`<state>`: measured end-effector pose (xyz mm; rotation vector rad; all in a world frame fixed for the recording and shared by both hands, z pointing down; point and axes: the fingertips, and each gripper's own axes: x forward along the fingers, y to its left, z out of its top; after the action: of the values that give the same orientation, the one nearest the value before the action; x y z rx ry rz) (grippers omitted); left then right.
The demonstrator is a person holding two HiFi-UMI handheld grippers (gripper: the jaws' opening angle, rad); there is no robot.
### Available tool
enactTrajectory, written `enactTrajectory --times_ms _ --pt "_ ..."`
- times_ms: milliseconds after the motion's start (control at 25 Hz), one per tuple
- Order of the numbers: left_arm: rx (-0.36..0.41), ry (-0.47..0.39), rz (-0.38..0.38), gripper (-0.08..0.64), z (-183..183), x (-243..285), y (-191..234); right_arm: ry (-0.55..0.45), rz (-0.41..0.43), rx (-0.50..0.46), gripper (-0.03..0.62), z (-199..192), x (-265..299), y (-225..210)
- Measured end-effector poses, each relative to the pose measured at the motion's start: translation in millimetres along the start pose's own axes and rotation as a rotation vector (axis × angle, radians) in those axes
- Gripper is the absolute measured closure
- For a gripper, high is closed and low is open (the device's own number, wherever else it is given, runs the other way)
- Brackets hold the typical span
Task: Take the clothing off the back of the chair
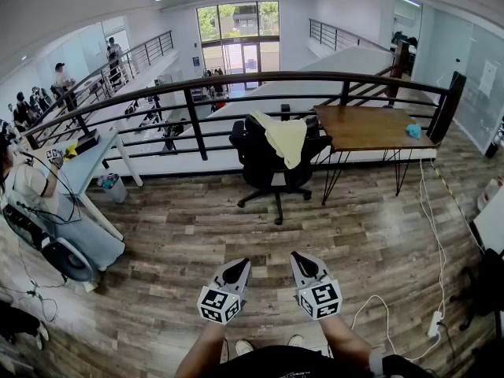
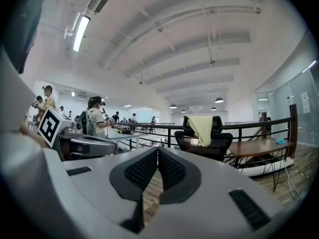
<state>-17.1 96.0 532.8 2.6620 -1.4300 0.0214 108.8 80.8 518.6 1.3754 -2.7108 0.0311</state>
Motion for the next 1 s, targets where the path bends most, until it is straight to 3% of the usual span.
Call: enactTrajectory --times_ms 360,760,1000 --pt "0.003 0.000 -0.018 0.546 -0.3 -21.5 32.0 -0.007 -0.014 -0.012 0.572 4.8 19.9 32.5" --pt "-0.008 0.019 -0.041 0.546 -9.1 -54.5 69.0 -0.044 -0.004 0.066 0.571 7.2 41.1 78.4" --pt "-0.005 0.023 -0.032 0.546 -11.0 -66.9 90.1 -0.036 -0.027 0.036 0.571 6.9 50.5 99.7"
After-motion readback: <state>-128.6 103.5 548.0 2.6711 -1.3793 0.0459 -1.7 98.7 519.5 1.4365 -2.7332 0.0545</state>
